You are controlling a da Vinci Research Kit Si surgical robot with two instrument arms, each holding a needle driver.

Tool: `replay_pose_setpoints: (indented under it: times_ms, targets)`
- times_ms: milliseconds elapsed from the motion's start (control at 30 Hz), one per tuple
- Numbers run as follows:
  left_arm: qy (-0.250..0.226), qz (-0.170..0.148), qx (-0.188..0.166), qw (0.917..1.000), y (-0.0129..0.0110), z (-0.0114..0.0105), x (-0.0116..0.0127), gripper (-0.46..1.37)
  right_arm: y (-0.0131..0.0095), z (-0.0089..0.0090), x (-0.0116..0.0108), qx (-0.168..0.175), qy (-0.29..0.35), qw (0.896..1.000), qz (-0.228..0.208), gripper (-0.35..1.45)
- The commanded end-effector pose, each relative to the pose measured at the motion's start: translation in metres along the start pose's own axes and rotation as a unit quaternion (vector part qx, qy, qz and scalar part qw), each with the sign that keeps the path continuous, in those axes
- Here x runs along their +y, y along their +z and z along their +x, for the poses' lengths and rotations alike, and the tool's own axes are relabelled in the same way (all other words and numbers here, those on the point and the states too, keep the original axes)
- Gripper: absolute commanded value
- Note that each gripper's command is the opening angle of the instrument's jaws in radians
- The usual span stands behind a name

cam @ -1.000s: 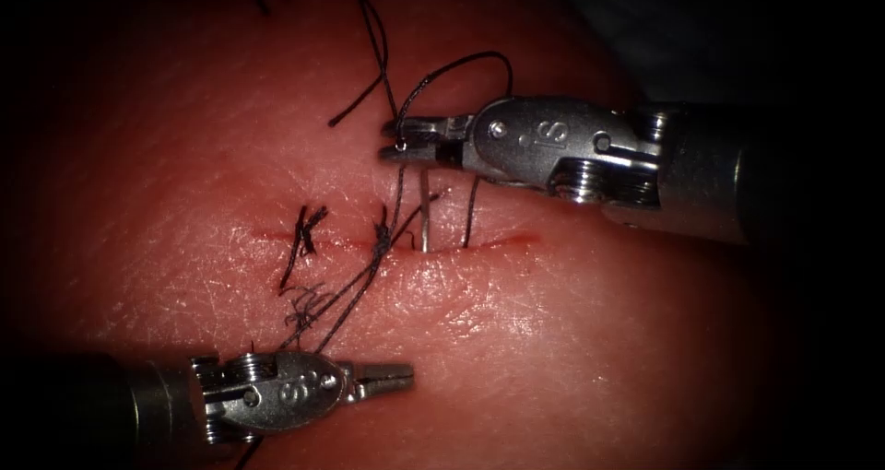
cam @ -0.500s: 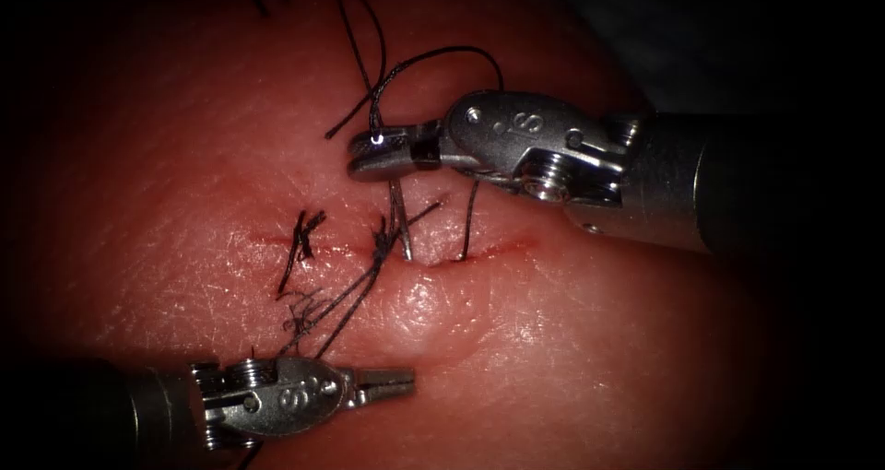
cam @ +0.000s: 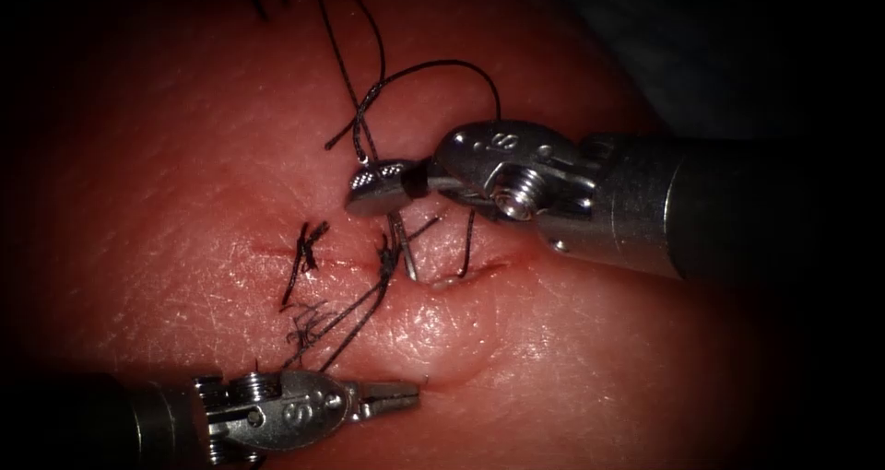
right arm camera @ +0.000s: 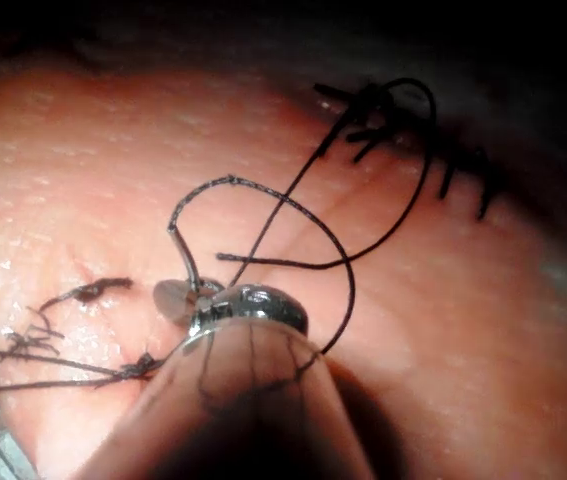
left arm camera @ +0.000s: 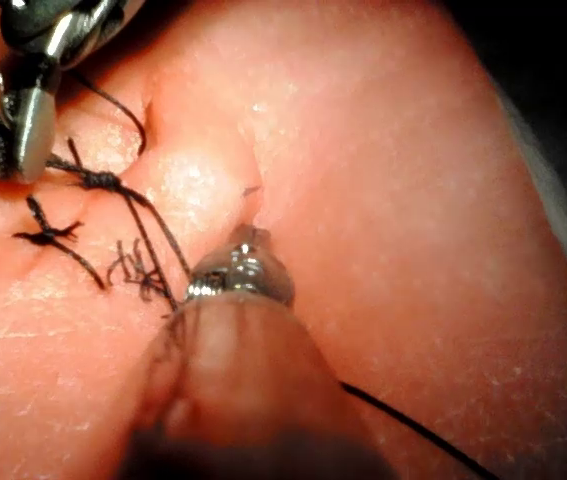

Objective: Wound Closure
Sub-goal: Use the right gripper to throw the needle through the bottom of the wound

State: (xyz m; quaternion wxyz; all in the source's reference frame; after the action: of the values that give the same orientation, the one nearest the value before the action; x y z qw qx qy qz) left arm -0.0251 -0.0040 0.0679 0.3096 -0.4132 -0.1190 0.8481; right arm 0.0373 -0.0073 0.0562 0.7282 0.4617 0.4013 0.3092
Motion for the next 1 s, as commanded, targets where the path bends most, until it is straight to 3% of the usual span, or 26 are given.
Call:
replay_pose_setpoints:
  times_ms: [33, 200, 400, 633, 867, 967, 1000]
  targets:
    - [0.000, -0.005, 0.000, 1.0000, -0.0001, 0.0000, 0.0000, -0.35, -0.0001, -0.0003, -0.0005, -0.004, 0.010, 1.000, -0.002, -0.35]
    - [-0.001, -0.006, -0.002, 1.0000, -0.0002, 0.0002, -0.0001, -0.35, -0.0005, -0.0021, -0.0018, -0.028, 0.033, 0.999, -0.009, -0.35]
    - [-0.001, -0.007, -0.001, 1.0000, -0.0002, 0.0008, -0.0006, -0.35, -0.0018, -0.0041, -0.0027, -0.035, 0.044, 0.998, -0.019, -0.35]
    - [0.000, -0.009, 0.001, 1.0000, -0.0003, 0.0013, -0.0007, -0.35, -0.0009, -0.0077, -0.0033, -0.039, 0.068, 0.997, -0.021, -0.35]
    - [0.000, -0.009, 0.002, 1.0000, -0.0004, 0.0018, -0.0009, -0.35, -0.0006, -0.0097, -0.0042, -0.013, 0.078, 0.996, -0.038, -0.35]
    - [-0.001, -0.008, 0.005, 1.0000, -0.0004, 0.0019, -0.0008, -0.35, -0.0011, -0.0091, -0.0039, 0.015, 0.083, 0.994, -0.072, -0.35]
    - [-0.002, -0.007, 0.010, 0.9999, -0.0005, 0.0019, -0.0008, -0.35, -0.0018, -0.0087, -0.0036, 0.020, 0.046, 0.995, -0.081, -0.35]
